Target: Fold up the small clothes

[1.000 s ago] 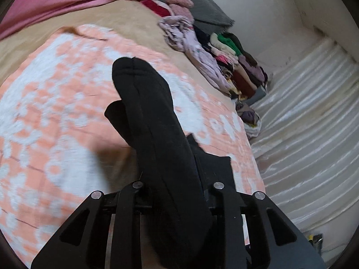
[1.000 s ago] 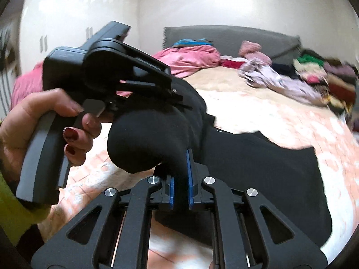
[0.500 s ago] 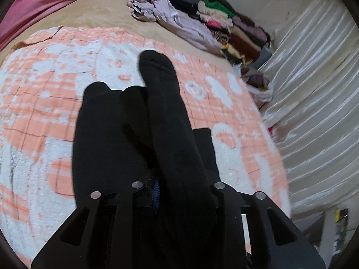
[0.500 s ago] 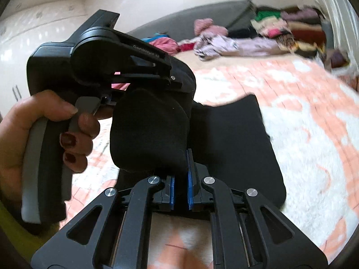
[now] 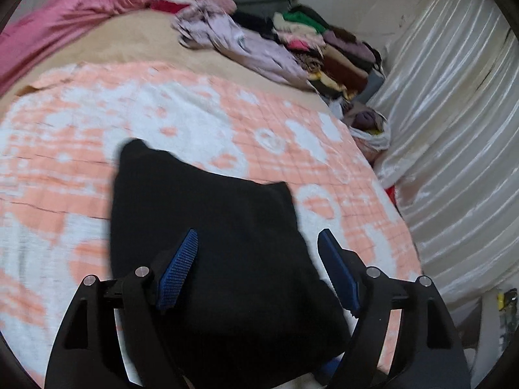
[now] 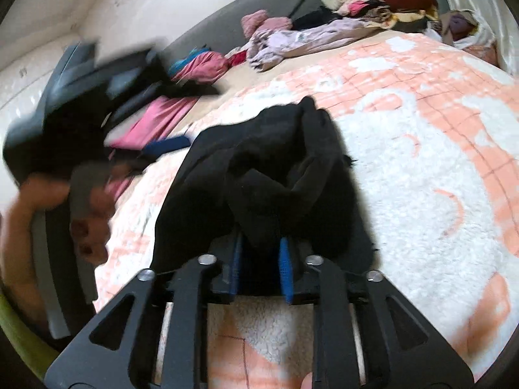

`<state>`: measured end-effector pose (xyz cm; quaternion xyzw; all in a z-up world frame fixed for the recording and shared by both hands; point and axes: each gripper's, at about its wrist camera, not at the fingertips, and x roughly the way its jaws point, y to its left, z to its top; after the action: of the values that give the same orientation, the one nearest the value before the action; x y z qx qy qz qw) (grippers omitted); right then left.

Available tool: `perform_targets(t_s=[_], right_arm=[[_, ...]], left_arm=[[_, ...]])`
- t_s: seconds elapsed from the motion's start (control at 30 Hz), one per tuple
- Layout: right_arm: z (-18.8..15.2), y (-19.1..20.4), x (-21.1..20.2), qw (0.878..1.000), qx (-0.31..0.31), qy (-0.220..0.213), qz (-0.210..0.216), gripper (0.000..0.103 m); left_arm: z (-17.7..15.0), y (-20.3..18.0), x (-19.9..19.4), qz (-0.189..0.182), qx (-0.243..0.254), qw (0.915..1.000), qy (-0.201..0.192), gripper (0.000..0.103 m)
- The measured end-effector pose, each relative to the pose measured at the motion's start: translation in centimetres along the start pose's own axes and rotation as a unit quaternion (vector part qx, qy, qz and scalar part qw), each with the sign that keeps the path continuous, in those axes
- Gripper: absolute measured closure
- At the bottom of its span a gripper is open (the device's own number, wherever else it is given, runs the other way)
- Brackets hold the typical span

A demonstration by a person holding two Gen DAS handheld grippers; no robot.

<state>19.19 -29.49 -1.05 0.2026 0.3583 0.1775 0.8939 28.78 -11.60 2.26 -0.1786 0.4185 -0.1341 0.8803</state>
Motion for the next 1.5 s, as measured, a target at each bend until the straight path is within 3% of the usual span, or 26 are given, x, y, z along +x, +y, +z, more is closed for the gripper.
perform_targets(t_s=[0.1,0.27,0.43,0.5,0.63,0.7,0.83,0.9,1.03,1.2,1.37,1.5], right_arm=[[0.2,0.0,-0.8,1.0,0.003,-0.019,-0.003,0.08],[1.3,-0.4,-2.2,0.998,0.0,-0.059,-0.021,0.078],[2.7,-1.4,-3.4,0.993,-0.018,-0.095,-0.061,0.078],[3.4,-1.8,-3.3,0.994,-0.021,-0.087,-0.056,0.075],[6.3,-1.9,-0.9,0.999,-0.019,-0.023,0.022,0.067],[7.2,-1.7,1.2,0.999,-0.026,0.013,0.027,0.067],[8.1,-2.5,5.8,0.997,-0.021,0.074,-0.012,0.067],[8.0,-3.3,7.6,0.995,0.001,0.101,0.001,0.067],[7.4,-4.5,8.6,0.993,0.026,0.102,0.046,0.067],[7.1,-3.4,8.4,0.994,-0.011,0.102,0.047,0.094],[7.9,-1.4,6.0,0.994,-0.083,0.071,0.009,0.097],[7.8,-1.9,6.2,0.988,-0.126,0.066,-0.061,0.101]], left_arm=[[-1.0,2.2,-1.9,0.037,0.003,0.9991,-0.022,0.028],[-2.5,5.5,-2.5,0.072,-0.003,0.9972,-0.017,0.028],[-3.9,4.6,-0.8,0.09,0.039,0.9952,0.0,0.028],[-4.9,3.5,0.5,0.104,0.072,0.9918,0.016,0.032],[-5.8,3.2,0.7,0.112,0.087,0.9898,0.013,0.034],[-5.7,3.4,0.6,0.106,0.084,0.9906,0.014,0.034],[-5.8,3.4,0.6,0.103,0.084,0.9911,0.011,0.034],[-5.9,3.5,0.6,0.1,0.084,0.9914,0.008,0.034],[-6.1,3.4,0.4,0.097,0.086,0.9916,0.001,0.034],[-6.4,3.2,-0.2,0.095,0.084,0.9919,-0.01,0.034],[-6.3,2.6,-1.1,0.085,0.084,0.9927,-0.013,0.033],[-6.6,1.7,-0.8,0.093,0.099,0.9906,-0.011,0.033]])
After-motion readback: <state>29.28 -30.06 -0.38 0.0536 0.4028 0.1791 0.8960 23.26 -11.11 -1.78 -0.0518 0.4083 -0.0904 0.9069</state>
